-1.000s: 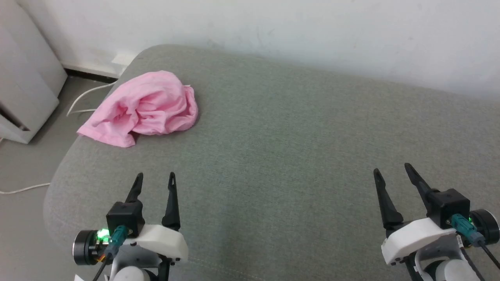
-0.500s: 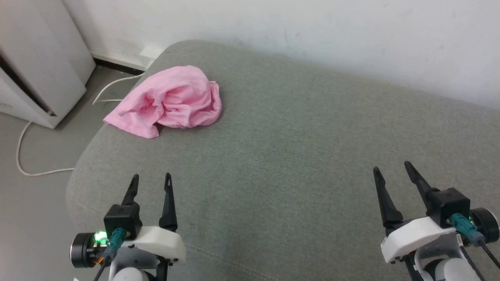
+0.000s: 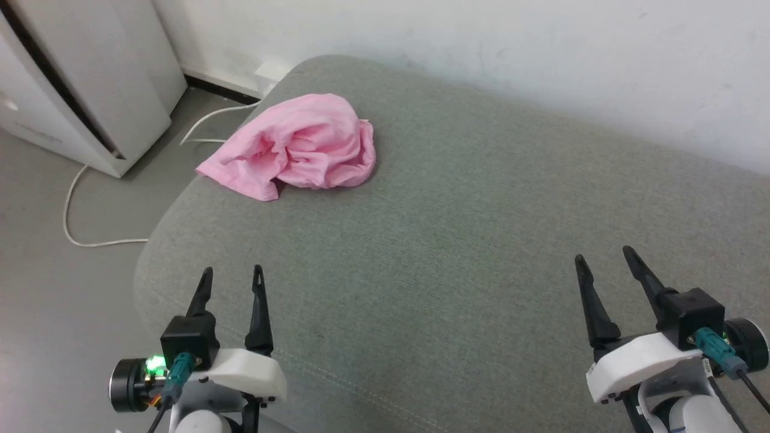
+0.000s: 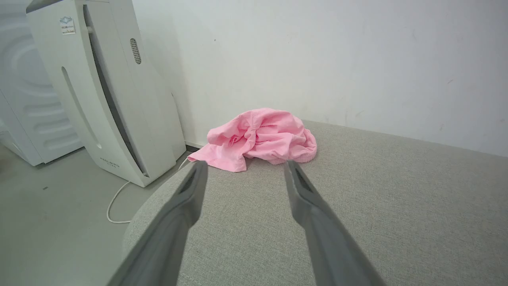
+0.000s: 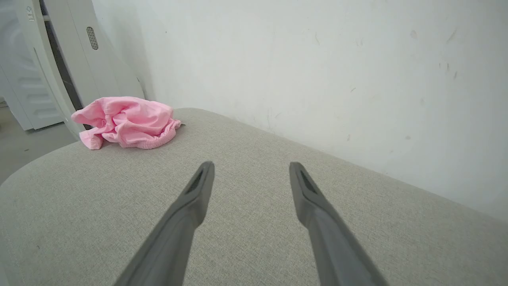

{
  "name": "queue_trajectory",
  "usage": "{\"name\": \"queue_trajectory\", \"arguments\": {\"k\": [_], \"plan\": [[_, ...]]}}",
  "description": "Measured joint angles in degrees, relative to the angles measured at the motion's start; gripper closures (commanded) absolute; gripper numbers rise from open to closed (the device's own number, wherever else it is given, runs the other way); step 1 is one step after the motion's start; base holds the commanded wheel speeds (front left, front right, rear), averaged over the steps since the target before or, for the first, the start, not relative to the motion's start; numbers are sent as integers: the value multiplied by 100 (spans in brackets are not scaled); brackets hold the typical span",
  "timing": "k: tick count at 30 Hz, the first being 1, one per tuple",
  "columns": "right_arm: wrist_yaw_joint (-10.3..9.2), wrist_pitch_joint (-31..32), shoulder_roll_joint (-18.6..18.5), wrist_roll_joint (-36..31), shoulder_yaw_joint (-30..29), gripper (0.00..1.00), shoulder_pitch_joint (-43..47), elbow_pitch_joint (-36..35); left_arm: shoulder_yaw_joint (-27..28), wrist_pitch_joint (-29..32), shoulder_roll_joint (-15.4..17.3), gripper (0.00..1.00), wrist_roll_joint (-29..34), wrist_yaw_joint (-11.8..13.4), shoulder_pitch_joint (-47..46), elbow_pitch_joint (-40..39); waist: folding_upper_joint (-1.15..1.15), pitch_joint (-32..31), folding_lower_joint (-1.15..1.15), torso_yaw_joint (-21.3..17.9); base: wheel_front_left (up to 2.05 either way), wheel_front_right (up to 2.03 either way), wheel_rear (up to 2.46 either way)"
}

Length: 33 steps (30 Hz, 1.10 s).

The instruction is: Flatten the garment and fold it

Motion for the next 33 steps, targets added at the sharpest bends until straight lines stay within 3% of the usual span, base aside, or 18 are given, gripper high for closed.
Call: {"name": "queue_trajectory", "arguments": {"k": [33], "plan": [[-1,-194,3,57,5,0,-177,131,-25,-383,110,0,-266,220,-105,245,0,112,0,938,0,0,0]]}}
